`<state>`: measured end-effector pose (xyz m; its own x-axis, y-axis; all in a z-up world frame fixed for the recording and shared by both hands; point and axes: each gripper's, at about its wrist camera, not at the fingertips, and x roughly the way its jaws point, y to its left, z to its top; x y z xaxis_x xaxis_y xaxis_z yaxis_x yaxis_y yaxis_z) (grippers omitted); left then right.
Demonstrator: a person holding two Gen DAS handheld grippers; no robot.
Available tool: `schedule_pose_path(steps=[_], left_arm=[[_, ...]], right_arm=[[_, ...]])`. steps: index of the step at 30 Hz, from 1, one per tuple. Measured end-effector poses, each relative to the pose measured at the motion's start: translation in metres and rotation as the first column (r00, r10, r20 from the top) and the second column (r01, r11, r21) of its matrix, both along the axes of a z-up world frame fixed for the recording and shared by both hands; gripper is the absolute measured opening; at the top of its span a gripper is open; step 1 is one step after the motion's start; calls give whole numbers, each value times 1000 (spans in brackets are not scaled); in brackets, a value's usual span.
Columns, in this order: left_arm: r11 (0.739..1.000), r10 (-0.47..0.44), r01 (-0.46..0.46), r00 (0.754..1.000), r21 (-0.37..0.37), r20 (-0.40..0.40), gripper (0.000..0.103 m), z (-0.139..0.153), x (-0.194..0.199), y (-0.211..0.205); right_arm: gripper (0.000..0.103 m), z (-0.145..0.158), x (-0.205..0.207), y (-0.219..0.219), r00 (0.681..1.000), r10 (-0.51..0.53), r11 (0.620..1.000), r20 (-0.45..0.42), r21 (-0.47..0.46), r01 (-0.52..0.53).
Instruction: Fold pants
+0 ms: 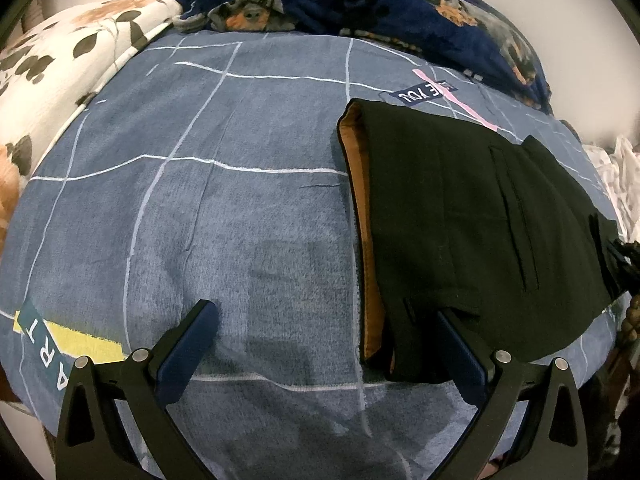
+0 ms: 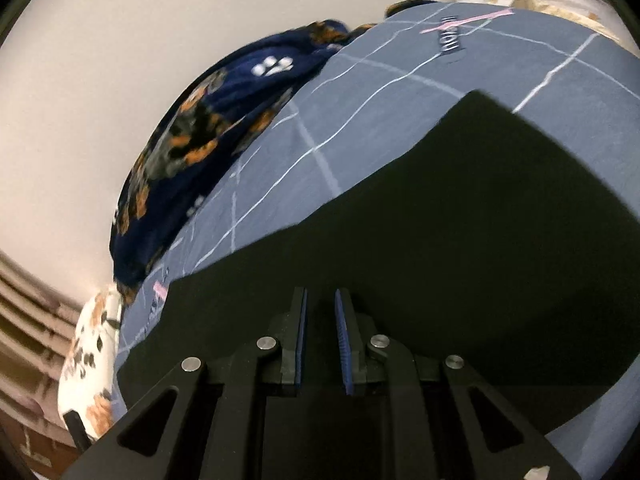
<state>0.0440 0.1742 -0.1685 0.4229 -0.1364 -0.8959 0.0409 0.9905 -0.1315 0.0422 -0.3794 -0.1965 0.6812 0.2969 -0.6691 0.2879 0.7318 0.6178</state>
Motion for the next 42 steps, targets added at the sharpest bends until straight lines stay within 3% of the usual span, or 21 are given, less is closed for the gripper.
schedule_pose_path(steps=[6, 11, 17, 21, 24, 26, 28, 32, 36, 40, 42], left_arm=[[998, -59, 59, 998, -32, 4, 103, 2, 4, 3], [990, -122, 122, 992, -72, 4, 103, 4, 11, 4], [957, -261, 256, 965, -135, -19, 103, 5, 28, -4], [927, -350, 342, 936, -153, -28, 103, 4, 43, -10], [904, -386, 373, 922, -207, -21, 102, 5, 53, -9], [888, -405, 390, 914, -245, -12, 89, 6, 61, -9], [869, -433, 411, 901, -275, -22, 62, 7, 66, -13], [867, -414, 383, 910, -318, -34, 51, 8, 70, -17], [863, -310, 278, 951, -423, -7, 43, 24, 64, -9], [817, -261, 255, 963, -518, 61, 43, 59, 51, -21], [805, -264, 266, 961, -531, 80, 43, 75, 49, -38]], right_arm=[[17, 19, 1, 44, 993, 113, 992, 31, 60, -115], [25, 34, -3, 103, 962, 270, 962, 35, 25, -271], [30, 34, -4, 153, 923, 385, 923, 1, 16, -385], [34, 29, -4, 161, 920, 392, 920, -26, 45, -390], [36, 26, -4, 165, 920, 389, 920, -43, 70, -386], [36, 25, -5, 166, 921, 388, 920, -48, 88, -383], [37, 26, -6, 170, 920, 391, 917, -43, 102, -385], [43, 31, -4, 178, 911, 412, 907, -32, 104, -407], [50, 35, -1, 179, 909, 417, 902, -10, 129, -412], [55, 38, 6, 172, 907, 420, 883, 30, 217, -416], [58, 36, 11, 167, 909, 415, 866, 49, 285, -410]])
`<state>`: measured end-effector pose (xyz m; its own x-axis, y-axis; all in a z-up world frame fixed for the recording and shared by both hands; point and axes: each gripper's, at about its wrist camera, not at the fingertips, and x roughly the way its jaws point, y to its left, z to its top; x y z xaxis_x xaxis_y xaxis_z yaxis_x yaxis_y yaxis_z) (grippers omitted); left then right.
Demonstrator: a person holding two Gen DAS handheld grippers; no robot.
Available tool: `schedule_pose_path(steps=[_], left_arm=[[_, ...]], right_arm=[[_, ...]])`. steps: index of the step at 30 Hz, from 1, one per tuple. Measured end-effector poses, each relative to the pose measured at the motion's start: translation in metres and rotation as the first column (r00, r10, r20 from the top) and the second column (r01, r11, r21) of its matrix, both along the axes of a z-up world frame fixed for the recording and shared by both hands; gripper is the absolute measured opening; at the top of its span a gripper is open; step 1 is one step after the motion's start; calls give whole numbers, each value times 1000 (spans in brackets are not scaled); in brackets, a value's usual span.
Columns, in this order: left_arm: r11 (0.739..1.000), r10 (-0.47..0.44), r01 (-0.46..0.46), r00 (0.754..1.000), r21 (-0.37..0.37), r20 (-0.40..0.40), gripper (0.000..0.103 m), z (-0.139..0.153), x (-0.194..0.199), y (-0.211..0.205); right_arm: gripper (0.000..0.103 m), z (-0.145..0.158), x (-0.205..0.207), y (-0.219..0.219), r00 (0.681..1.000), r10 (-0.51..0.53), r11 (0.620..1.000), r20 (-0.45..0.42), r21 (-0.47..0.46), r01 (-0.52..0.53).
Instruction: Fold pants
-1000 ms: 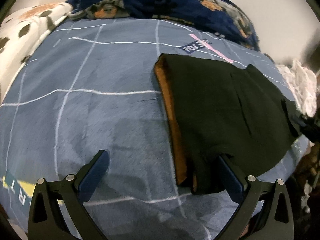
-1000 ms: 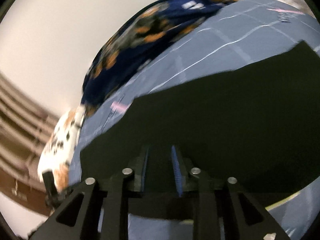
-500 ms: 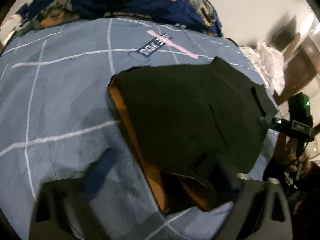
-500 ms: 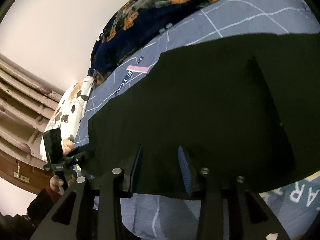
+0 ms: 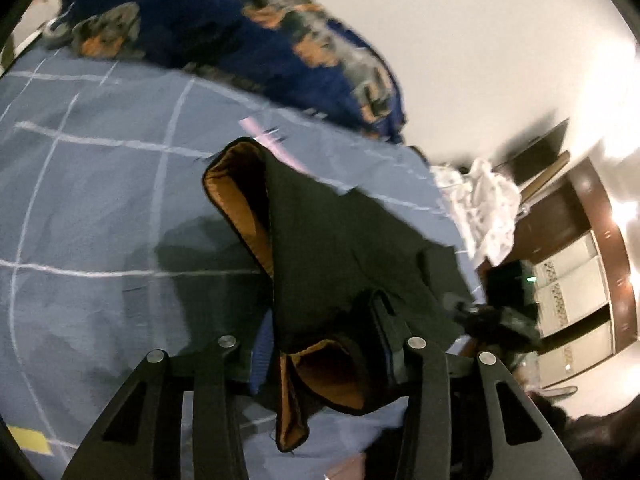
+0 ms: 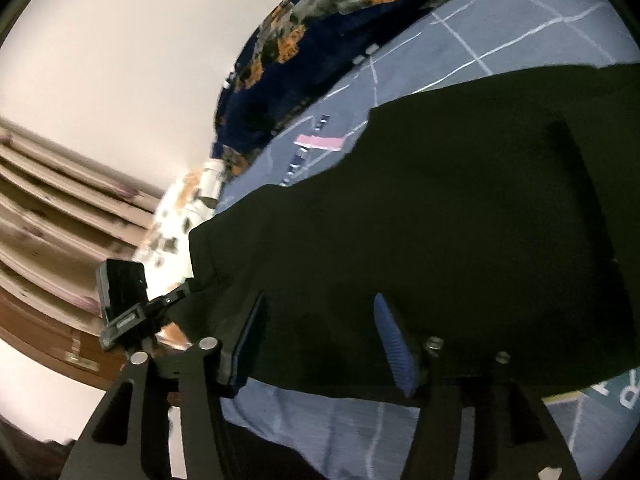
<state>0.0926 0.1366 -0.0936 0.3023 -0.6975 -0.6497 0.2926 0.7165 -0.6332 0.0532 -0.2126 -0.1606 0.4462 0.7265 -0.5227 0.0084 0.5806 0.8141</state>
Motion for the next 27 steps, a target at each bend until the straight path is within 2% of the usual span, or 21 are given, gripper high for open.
schedule_pose_path(steps=[3, 6, 7, 9, 12, 14, 15, 17, 19, 20, 21, 23, 24, 26, 27], left_arm=[[998, -32, 33, 999, -46, 14, 43, 21, 2, -31], [992, -76, 80, 996, -99, 46, 42, 42, 5, -64], [986, -96, 101, 994, -132, 43, 36, 46, 8, -75], [978, -123, 128, 991, -162, 45, 35, 55, 16, -102], [976, -170, 179, 982, -123, 77, 35, 63, 24, -142], [958, -208, 211, 977, -193, 38, 35, 59, 38, -171], [953, -224, 227, 974, -203, 38, 33, 58, 43, -185], [940, -279, 288, 958, -186, 73, 33, 62, 48, -224], [930, -332, 344, 937, -127, 108, 33, 64, 48, -264], [927, -350, 361, 930, -98, 112, 33, 63, 48, -276], [920, -370, 380, 923, -100, 109, 33, 62, 48, -285], [915, -367, 383, 921, -126, 128, 33, 65, 45, -283], [924, -351, 368, 924, -101, 153, 33, 68, 42, -276], [943, -310, 326, 934, -70, 176, 33, 70, 38, -257], [948, -288, 306, 941, -83, 181, 33, 71, 34, -243]], right_arm=[[60, -4, 2, -9, 999, -27, 993, -22, 112, 29], [60, -13, 1, -33, 994, -94, 963, -61, 246, 106], [60, -15, 0, -41, 992, -108, 956, -73, 267, 123], [60, -17, -5, -59, 989, -124, 949, -83, 281, 143], [62, -16, -13, -81, 991, -112, 957, -73, 261, 127], [68, -17, -21, -95, 992, -106, 959, -74, 254, 121], [69, -19, -24, -100, 992, -103, 961, -76, 248, 119], [69, -24, -31, -109, 993, -85, 966, -82, 239, 103], [69, -29, -39, -117, 993, -67, 967, -94, 240, 88], [69, -32, -44, -124, 993, -61, 968, -105, 235, 85], [69, -34, -49, -131, 992, -57, 971, -116, 226, 83], [69, -29, -65, -151, 993, -61, 974, -103, 211, 82], [69, -22, -74, -166, 993, -88, 978, -81, 184, 101], [69, -2, -79, -189, 989, -145, 985, -26, 90, 147], [69, 11, -78, -199, 986, -167, 986, 9, 22, 167]])
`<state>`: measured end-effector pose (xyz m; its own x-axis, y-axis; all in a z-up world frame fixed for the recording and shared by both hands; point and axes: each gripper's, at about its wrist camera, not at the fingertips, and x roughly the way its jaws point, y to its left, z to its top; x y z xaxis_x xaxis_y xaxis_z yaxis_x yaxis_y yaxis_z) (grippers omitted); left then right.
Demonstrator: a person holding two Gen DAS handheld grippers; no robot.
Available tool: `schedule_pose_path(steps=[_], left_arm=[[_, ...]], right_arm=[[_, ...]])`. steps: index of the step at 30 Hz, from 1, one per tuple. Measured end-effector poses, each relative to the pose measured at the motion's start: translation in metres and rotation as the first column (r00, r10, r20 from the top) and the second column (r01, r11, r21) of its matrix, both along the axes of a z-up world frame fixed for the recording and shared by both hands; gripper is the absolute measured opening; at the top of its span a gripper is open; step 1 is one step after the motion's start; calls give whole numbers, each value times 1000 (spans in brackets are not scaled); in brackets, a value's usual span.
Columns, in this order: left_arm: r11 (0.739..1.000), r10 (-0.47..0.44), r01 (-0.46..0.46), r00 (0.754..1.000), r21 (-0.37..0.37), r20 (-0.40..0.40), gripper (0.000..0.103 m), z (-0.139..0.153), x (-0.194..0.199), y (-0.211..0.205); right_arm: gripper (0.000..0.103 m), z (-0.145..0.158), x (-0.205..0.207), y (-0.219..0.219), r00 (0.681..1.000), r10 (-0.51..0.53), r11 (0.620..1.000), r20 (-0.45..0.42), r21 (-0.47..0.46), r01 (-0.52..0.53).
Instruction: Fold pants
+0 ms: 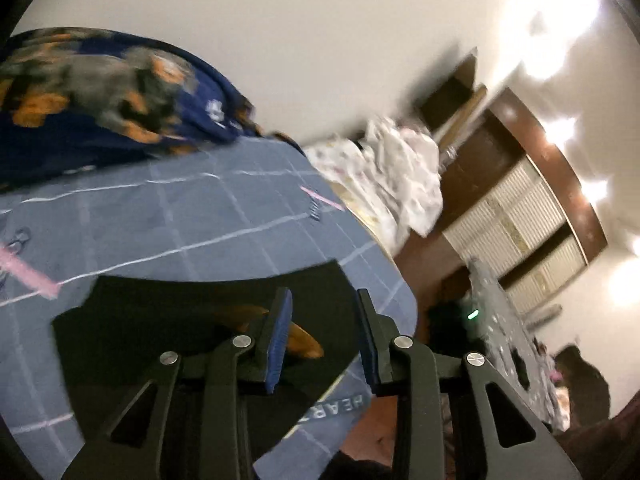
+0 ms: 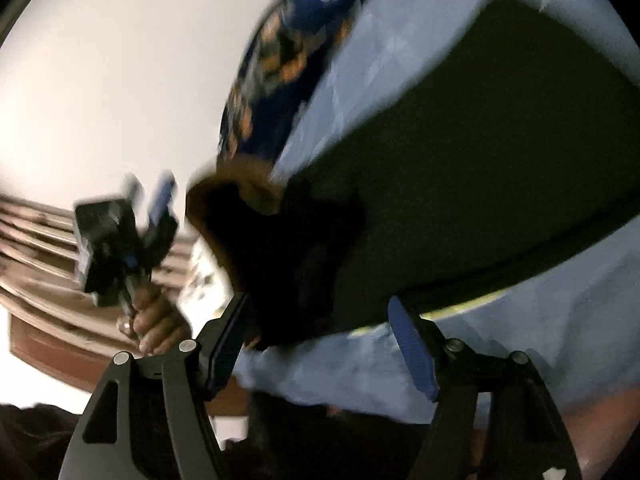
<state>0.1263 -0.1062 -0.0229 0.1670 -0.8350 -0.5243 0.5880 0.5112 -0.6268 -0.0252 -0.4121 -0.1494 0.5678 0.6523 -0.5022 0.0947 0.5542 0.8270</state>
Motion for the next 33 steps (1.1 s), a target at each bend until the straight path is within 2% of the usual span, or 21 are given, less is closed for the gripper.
schedule_pose_path(steps=[1, 3, 6, 9, 10, 12, 15, 17, 19, 20, 21, 22, 24, 26, 28, 30, 33], left_arm=[[999, 37, -37, 999, -14, -4, 33, -2, -4, 18], [996, 90, -90, 996, 8, 1, 33, -7, -10, 38], [987, 159, -159, 987, 1, -25, 33, -14, -29, 80], [980, 199, -199, 980, 26, 31, 33, -12, -43, 104], [978, 199, -201, 979, 48, 44, 33, -12, -46, 109], [973, 208, -213, 976, 86, 62, 33, -12, -49, 116], [961, 246, -254, 965, 110, 87, 33, -16, -45, 130], [953, 287, -288, 958, 93, 22, 33, -25, -39, 148], [948, 315, -314, 949, 50, -17, 33, -30, -40, 166], [942, 333, -332, 943, 52, -6, 33, -30, -41, 173], [935, 347, -347, 938, 68, 9, 34, -32, -42, 177], [923, 365, -366, 930, 117, 29, 34, -37, -44, 183], [911, 374, -370, 927, 180, 15, 34, -51, -46, 190], [904, 375, -364, 927, 224, -11, 34, -68, -47, 196], [896, 379, -357, 924, 263, -38, 34, -87, -50, 201], [900, 378, -339, 920, 274, -103, 34, -111, -52, 207], [923, 335, -286, 927, 256, -171, 34, -128, -54, 201]], right_arm=[[69, 13, 3, -7, 1000, -7, 997, 27, -70, 9], [69, 38, 19, -7, 996, 23, 986, 84, -164, -8], [70, 61, 49, 25, 982, 139, 966, 129, -237, -106], [70, 75, 63, 73, 954, 252, 930, 165, -315, -191], [71, 77, 64, 87, 946, 278, 906, 169, -373, -200], [72, 76, 63, 117, 929, 328, 828, 169, -525, -197], [73, 55, 69, 134, 927, 364, 805, 93, -532, -263], [73, 43, 67, 135, 942, 332, 789, 56, -564, -245], [73, 40, 64, 124, 956, 287, 825, 67, -524, -211], [73, 39, 64, 117, 964, 255, 845, 77, -503, -183], [74, 38, 67, 111, 970, 231, 855, 75, -491, -166], [76, 34, 71, 104, 976, 208, 865, 59, -478, -156], [76, 20, 83, 93, 985, 175, 889, 1, -429, -157], [77, 1, 96, 84, 985, 157, 937, -67, -306, -170], [77, -14, 101, 85, 977, 180, 965, -112, -173, -197], [77, -23, 100, 95, 969, 203, 973, -142, -80, -215], [78, -16, 87, 125, 953, 276, 958, -121, -45, -283]])
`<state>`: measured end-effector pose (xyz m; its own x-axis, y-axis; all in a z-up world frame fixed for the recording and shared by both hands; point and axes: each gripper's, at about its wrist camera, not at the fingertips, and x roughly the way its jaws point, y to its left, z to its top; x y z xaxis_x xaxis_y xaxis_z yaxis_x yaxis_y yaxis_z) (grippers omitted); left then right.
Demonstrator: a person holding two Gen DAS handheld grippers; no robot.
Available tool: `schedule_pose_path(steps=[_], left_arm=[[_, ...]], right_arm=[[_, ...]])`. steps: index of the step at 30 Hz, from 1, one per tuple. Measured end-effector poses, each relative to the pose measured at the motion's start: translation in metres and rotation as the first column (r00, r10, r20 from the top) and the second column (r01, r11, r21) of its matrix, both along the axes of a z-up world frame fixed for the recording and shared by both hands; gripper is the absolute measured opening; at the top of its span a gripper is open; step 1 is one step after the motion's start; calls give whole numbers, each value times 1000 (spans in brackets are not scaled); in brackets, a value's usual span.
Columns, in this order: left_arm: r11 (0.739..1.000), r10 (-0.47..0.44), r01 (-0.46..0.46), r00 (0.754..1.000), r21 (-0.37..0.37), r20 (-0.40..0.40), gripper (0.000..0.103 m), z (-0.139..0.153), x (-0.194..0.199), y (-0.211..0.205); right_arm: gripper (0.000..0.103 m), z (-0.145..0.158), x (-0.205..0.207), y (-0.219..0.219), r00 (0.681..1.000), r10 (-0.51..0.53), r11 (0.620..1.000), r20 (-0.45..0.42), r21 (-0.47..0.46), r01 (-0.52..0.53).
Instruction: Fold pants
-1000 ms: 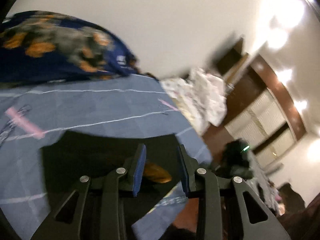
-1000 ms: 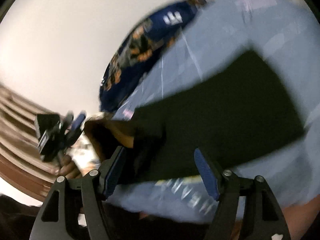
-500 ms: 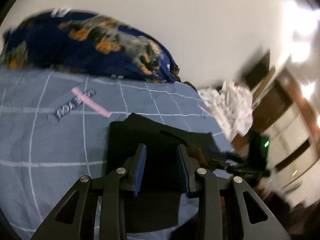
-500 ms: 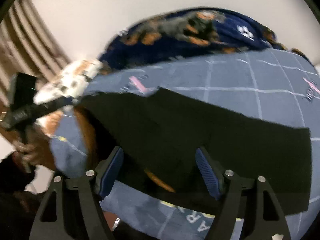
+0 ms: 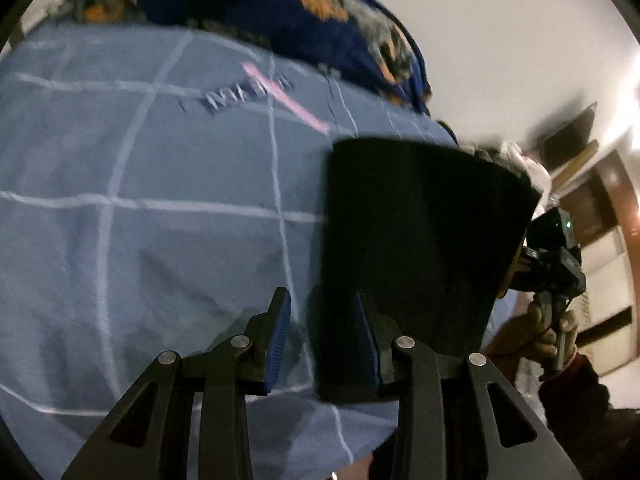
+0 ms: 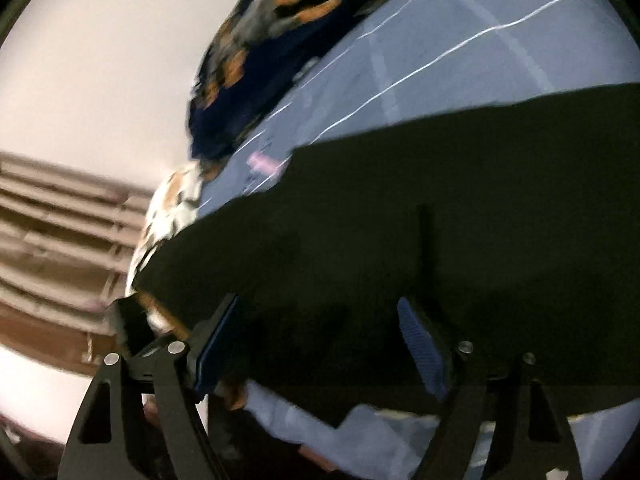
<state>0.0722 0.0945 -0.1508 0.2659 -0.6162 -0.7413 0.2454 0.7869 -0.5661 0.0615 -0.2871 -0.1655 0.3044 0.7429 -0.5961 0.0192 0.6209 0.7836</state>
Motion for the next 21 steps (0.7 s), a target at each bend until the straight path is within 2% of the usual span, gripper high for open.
schedule_pose_path(steps=[3, 5, 7, 10, 13, 14, 17, 21], left_arm=[[995, -101, 101, 994, -13, -31, 34, -6, -7, -15], [992, -117, 117, 993, -41, 8, 34, 1, -14, -10], [996, -79, 80, 996, -43, 41, 36, 9, -17, 9], [997, 79, -78, 995, -27, 55, 39, 16, -12, 60], [972, 236, -236, 972, 8, 16, 39, 11, -11, 112], [966, 256, -257, 966, 16, 11, 39, 10, -11, 119], [960, 274, -275, 962, 48, 21, 40, 4, -14, 134], [977, 212, -211, 977, 42, -30, 42, -13, -7, 130]], right_arm=[[79, 15, -17, 39, 997, 78, 996, 25, 45, -79], [81, 28, -25, 74, 983, 169, 983, 65, 58, -173], [82, 35, -30, 105, 968, 236, 967, 87, 79, -243], [82, 35, -23, 141, 955, 277, 948, 105, 135, -290], [83, 24, -17, 163, 950, 303, 906, 73, 289, -311], [83, 22, -18, 169, 947, 315, 887, 64, 335, -318], [83, 27, -21, 171, 944, 318, 876, 93, 352, -330], [85, 28, -22, 147, 965, 249, 910, 86, 320, -263]])
